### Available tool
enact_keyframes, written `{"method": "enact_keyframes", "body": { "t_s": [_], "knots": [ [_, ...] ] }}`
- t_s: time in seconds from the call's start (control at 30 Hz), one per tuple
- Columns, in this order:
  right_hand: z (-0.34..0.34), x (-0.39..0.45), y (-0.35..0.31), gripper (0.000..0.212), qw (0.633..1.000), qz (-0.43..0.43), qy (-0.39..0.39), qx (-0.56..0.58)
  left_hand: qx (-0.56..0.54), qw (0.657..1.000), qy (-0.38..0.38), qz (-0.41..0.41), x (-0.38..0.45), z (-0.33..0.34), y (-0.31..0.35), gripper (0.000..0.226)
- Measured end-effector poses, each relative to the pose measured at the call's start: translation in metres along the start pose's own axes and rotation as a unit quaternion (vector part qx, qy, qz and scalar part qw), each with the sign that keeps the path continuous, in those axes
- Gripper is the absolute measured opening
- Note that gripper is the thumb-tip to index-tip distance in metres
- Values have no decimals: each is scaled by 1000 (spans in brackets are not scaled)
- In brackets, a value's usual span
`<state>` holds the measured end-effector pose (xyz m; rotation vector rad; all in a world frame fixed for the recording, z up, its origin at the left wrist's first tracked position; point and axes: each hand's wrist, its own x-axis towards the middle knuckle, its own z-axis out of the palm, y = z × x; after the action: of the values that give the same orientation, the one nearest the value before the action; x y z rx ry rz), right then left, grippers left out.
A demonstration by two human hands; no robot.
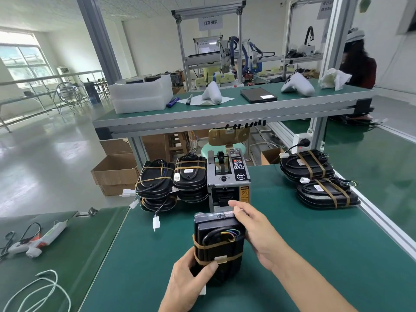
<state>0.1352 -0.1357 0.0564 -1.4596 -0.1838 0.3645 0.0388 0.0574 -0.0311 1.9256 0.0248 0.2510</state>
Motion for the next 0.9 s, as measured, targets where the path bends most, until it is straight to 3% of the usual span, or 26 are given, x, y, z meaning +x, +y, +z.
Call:
{"method": "enact_keyframes", "body": {
  "t_s": [0.07, 0.17, 0.27, 0.4, 0.53, 0.67, 0.77, 0.9],
  "knots": [
    [-8, 1, 14, 33, 996, 15, -23, 84, -35, 999, 3, -21, -1, -1, 1, 31],
    [-16, -5, 44, 47, 991, 34, -48, 116, -65, 997, 10, -48, -3, -3, 3, 39],
    [-13, -20, 76, 55, 992, 46, -87, 74, -78, 995, 12, -61, -2, -6, 4, 44],
    [-6, -41, 90, 51, 1000, 5, -22, 0, -80, 994, 22, -73, -1, -4, 11, 37],
    [3, -50, 88, 75, 995, -27, 8, -93, -103, 990, 37, -94, 0, -3, 18, 39],
    [5, -48, 91, 67, 992, -39, -2, -121, -149, 973, 54, -170, 1, 0, 18, 41],
    [7, -39, 90, 77, 988, -39, -23, -147, -122, 965, 107, -203, 0, 1, 16, 46],
    [23, -18, 86, 94, 981, -31, -48, -185, 3, 962, 156, -225, 6, -20, 15, 35]
  ]
}}
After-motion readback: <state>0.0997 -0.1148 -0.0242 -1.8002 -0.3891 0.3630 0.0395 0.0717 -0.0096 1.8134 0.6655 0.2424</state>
